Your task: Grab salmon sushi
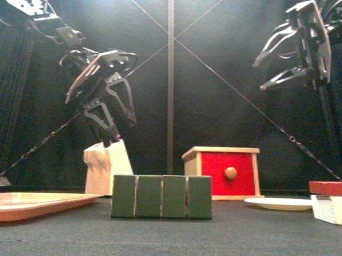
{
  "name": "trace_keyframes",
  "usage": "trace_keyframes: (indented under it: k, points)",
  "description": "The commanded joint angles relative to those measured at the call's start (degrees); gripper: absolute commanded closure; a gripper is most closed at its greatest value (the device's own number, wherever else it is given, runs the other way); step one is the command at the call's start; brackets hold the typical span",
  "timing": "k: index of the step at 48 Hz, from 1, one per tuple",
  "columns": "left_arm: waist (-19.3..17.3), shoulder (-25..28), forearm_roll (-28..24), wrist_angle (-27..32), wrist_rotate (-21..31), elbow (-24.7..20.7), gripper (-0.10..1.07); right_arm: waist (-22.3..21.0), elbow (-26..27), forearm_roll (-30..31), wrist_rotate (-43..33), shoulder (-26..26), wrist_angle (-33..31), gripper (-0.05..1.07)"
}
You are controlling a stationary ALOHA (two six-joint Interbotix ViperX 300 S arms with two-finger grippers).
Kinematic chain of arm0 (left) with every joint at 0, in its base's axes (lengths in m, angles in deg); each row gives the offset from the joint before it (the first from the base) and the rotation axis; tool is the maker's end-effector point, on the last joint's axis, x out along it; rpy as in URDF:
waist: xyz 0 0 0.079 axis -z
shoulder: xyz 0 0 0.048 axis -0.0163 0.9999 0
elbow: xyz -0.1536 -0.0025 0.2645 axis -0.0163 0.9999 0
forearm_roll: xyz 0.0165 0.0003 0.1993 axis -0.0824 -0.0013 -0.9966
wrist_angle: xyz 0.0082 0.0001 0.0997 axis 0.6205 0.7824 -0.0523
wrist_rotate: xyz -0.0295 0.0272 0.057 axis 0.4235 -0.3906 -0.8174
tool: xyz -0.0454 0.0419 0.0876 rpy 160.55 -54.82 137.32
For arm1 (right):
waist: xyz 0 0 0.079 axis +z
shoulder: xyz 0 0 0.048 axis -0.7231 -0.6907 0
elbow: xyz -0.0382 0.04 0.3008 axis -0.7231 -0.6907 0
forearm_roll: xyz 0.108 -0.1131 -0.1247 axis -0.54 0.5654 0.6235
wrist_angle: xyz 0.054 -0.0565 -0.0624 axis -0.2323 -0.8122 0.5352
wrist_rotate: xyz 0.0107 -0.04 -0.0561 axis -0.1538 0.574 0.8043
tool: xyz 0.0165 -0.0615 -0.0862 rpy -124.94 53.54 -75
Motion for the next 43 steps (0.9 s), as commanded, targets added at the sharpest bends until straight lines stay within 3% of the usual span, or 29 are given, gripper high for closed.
trace_keyframes:
  k: [1, 11, 21, 32, 43]
  points:
    - [-0.44, -3.25, -3.78, -2.46, 0.09, 0.88, 0.08, 1.14, 1.14, -2.02, 0.18, -2.02, 7.21, 0.17]
    - [-0.53, -10.28, -7.65, -6.15, 0.26, 5.54, 0.08, 4.48, 0.79, -8.00, 0.18, -6.94, 8.44, 0.17]
    - [0.00, -13.71, -7.82, -8.44, 0.53, 9.76, 0.08, 10.20, 1.41, -12.74, 0.26, -11.43, 1.76, 0.17]
    - [1.93, -13.54, -8.09, -13.62, 0.18, 9.76, 0.08, 18.19, 1.76, -11.87, 0.35, -17.75, -11.16, 0.17]
    - [4.66, -13.45, -12.30, -16.08, 0.18, 9.93, 0.08, 21.36, 3.87, -8.88, 0.35, -25.22, -12.48, 0.17]
